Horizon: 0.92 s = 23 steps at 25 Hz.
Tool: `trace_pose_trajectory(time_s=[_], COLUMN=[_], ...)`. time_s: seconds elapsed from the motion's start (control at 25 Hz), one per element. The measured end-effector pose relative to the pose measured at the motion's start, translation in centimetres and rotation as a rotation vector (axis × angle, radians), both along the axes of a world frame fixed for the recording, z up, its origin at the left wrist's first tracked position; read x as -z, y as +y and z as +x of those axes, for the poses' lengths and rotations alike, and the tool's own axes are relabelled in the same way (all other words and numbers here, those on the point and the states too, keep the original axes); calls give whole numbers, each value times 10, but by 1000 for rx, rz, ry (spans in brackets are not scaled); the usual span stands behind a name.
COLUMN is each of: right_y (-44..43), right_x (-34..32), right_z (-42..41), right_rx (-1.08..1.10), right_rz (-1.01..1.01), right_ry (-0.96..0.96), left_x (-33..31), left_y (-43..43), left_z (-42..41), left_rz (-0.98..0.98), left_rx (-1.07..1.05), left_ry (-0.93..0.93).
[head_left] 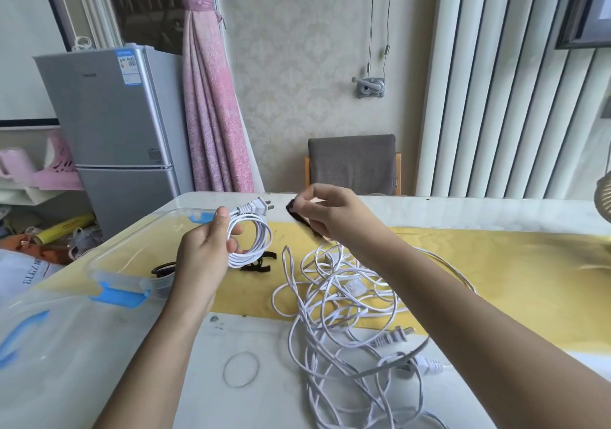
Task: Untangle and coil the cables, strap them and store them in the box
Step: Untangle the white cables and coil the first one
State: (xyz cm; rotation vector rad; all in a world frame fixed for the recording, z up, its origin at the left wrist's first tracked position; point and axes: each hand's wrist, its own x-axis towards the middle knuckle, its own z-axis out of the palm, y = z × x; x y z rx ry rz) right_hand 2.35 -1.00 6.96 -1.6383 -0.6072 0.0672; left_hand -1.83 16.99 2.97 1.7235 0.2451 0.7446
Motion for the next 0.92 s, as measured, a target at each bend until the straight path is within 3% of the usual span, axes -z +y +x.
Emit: trace_pose_trajectory(time_s=[0.08,0.32,0.4,0.48,0.6,0.92], right_y=[-15,-24,-26,-33,-47,-50], right_x=[-2,1,-2,-9,-16,-12], right_z=[-20,-42,-44,-45,-47,-41], right_rx=[-127,-148,-117,-83,-165,-48], right_rz=[121,58,-60,-321,-603,-673], right_ry=[60,-109,-274,-484,-505,-504], left_x=[1,3,3,2,-1,3], left_y=[-8,-34,-38,-37,-35,-36], left_z=[-2,-13,-14,-14,-16,-18], left_rz=[-15,139,152,158,228,526], left_rx=[94,280,317,336,309,343], left_ry=[2,19,17,-1,-31,-142])
